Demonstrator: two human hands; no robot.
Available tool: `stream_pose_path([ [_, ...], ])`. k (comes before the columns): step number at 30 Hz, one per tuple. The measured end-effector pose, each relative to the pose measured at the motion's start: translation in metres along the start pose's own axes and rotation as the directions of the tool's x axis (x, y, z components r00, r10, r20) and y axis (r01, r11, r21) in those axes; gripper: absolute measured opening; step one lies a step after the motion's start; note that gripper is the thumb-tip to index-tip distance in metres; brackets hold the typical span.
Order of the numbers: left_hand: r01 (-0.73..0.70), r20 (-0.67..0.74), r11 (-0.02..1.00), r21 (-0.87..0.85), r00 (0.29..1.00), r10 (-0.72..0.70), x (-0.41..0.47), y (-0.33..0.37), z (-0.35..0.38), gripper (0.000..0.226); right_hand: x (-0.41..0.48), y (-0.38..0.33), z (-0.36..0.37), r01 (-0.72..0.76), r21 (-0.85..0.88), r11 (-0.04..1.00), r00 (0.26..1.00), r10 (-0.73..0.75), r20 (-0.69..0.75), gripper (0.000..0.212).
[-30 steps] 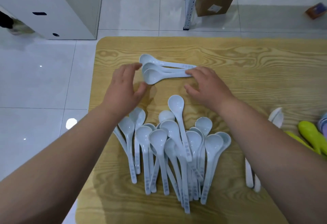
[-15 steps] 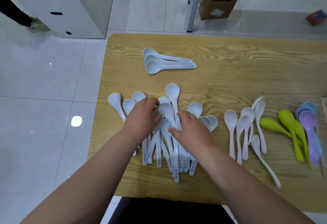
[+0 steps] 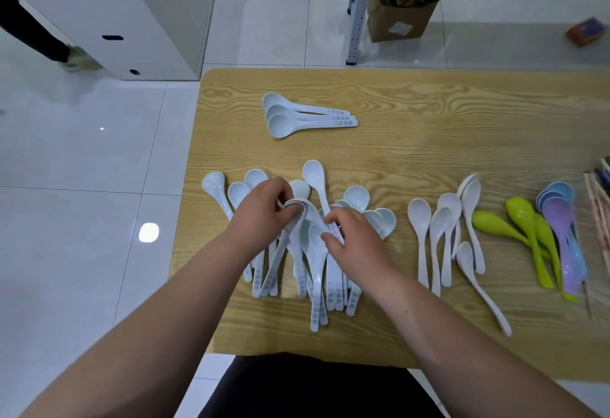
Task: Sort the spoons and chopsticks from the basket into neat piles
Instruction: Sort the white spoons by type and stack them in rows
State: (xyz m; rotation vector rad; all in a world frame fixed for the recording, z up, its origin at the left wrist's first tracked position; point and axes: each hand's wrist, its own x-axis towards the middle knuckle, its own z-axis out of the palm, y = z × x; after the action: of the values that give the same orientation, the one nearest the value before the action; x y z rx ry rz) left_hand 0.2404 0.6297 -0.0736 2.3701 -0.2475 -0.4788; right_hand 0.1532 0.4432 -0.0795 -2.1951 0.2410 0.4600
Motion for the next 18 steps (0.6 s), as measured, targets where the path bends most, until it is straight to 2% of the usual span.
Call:
stream_pose_path([
  [2,0.055,-0.007,0.979,-0.198,0.998,-0.058,-0.007,0.01,-0.005,0.022,-0.009,-0.001,-0.005,-0.02,0.15,0.989,0.999,0.025,-0.032,0.018],
  [4,0.12,0.026,0.914,-0.388,0.992,-0.12,-0.016,0.019,-0.007,0.02,-0.017,-0.004,-0.01,-0.032,0.271,0.962,0.999,0.041,-0.026,0.013],
  [8,0.24,0.097,0.634,-0.735,0.963,-0.251,-0.03,0.038,0.0,0.005,-0.035,-0.014,-0.021,-0.048,0.452,0.891,0.996,0.077,-0.047,0.005],
  [11,0.271,0.087,0.454,-0.849,0.919,-0.385,-0.037,0.053,0.002,0.006,-0.048,-0.021,-0.029,-0.072,0.572,0.817,0.988,0.137,-0.072,0.009],
  [14,0.203,0.073,0.27,-0.941,0.903,-0.424,-0.046,0.063,-0.001,0.007,-0.061,-0.024,-0.042,-0.038,0.642,0.765,0.972,0.179,-0.155,0.005],
  [18,0.161,0.086,0.135,-0.978,0.895,-0.438,-0.055,0.067,-0.006,0.013,-0.075,-0.029,-0.063,0.028,0.716,0.698,0.97,0.154,-0.187,0.013],
])
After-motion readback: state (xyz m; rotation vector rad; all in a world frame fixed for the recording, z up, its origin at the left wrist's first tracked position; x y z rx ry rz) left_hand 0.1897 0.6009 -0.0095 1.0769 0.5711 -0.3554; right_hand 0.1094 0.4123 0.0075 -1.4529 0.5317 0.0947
